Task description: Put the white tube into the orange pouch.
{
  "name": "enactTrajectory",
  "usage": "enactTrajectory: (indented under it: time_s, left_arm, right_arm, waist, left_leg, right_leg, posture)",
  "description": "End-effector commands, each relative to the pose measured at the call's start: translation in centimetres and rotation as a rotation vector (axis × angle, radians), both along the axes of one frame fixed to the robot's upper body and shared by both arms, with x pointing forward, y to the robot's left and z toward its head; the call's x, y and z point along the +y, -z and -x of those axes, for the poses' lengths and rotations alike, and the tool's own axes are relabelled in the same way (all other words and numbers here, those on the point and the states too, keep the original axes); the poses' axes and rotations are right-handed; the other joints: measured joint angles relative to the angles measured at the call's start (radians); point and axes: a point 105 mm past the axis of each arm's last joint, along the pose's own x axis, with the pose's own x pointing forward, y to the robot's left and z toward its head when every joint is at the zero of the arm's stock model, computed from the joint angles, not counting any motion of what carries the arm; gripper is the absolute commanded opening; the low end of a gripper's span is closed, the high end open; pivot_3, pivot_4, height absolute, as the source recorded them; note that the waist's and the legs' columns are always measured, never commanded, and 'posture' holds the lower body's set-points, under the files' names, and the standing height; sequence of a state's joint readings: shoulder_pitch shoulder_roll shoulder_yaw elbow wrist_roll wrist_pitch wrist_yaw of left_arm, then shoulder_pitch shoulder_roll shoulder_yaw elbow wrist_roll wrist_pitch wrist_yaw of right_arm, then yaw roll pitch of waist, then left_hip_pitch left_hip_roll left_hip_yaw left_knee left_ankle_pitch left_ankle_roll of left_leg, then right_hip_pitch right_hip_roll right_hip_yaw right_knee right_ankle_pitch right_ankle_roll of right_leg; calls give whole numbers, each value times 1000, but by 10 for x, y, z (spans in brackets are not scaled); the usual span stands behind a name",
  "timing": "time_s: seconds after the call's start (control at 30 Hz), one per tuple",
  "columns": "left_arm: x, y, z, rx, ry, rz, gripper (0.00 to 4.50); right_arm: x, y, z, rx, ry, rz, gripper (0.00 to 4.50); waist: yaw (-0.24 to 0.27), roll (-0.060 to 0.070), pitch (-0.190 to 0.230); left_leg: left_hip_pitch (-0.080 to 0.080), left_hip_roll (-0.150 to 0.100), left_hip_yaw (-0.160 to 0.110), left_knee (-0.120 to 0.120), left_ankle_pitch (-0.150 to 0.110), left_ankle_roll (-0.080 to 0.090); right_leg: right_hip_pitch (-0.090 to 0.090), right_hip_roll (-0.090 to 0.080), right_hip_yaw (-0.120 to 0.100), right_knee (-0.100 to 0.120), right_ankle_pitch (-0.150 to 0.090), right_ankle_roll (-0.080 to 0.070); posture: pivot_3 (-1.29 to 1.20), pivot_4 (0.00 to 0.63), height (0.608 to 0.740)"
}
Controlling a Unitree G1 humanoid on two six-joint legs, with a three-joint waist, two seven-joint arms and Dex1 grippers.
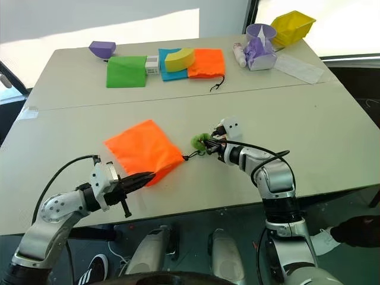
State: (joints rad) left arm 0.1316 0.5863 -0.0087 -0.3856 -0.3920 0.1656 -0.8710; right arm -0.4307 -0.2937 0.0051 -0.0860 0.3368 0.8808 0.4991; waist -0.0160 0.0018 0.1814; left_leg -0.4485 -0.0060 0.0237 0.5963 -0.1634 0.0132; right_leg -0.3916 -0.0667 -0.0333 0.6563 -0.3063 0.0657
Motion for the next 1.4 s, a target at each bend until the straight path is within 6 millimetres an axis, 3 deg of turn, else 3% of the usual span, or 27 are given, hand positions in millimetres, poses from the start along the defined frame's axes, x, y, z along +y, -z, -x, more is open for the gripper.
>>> enactTrajectory:
  time_s: [0.03,0.1,0.13,0.23,0.33,0.47,0.6,0.8,0.9,1.1,1.4]
  left_arm:
    - [-2,-12,2,17,34,19,1937]
    - [0,-17,5,12,52,15,3111]
    - [3,-20,5,29,46,24,3458]
    - [9,-27,4,30,37,39,3458]
    - [15,-51,0,49,37,139,3458]
    - [1,-76,-20,0,54,209,3458]
    - [-28,-68,-44,-14,92,193,3458]
    - [-61,-44,-74,-47,148,55,3458]
    - [-68,-52,-92,-77,98,117,3458]
    - [-90,-28,-85,77,174,120,3458]
    - [-102,-27,-93,102,165,148,3458]
  right_arm:
    - [1,-13,0,-50,10,-19,0]
    - [0,-13,0,-56,11,-12,0]
    - [1,-13,0,-56,11,-13,0]
    - [3,-13,0,-57,12,-19,0]
    - [3,-13,-2,-62,18,-27,0]
    - [-6,-27,-11,-38,93,-167,0]
    - [-11,-50,-14,-59,106,-286,0]
    - [-7,-71,-7,-129,88,-289,0]
    - [-4,-78,-2,-147,75,-303,0]
    - [12,-84,11,-180,24,-313,0]
    - [27,-91,22,-205,-50,-331,0]
  waist:
    - [0,0,0]
    - [0,0,0]
    - [0,0,0]
    - [0,0,0]
    - [0,0,0]
    - [5,0,0]
    - [6,0,0]
    - [4,-1,0]
    - [5,-1,0]
    - [3,-1,0]
    - [5,-1,0]
  left_leg:
    - [0,0,1,0,0,0]
    - [0,0,1,0,0,0]
    - [0,0,1,0,0,0]
    - [0,1,1,0,0,0]
    - [0,1,1,0,0,0]
    - [0,1,1,1,0,0]
    - [0,1,5,2,0,0]
    - [1,2,6,2,1,1]
    - [1,3,6,2,1,1]
    - [0,3,7,3,1,1]
    - [0,3,6,9,0,1]
  right_leg:
    - [0,0,1,0,0,0]
    - [0,0,1,0,1,0]
    - [0,0,2,0,1,0]
    - [-1,0,2,0,1,0]
    - [-1,0,2,0,1,0]
    - [0,0,1,0,1,0]
    - [2,0,2,0,3,4]
    - [0,2,3,0,6,8]
    - [-1,2,3,2,6,9]
    - [0,2,3,2,7,10]
    - [0,2,3,5,6,9]
  posture:
    - [0,150,740]
    - [0,150,740]
    - [0,150,740]
    - [0,150,740]
    - [0,150,740]
    - [0,150,740]
    - [0,150,740]
    - [0,150,740]
    - [0,150,740]
    - [0,150,740]
    - [0,150,740]
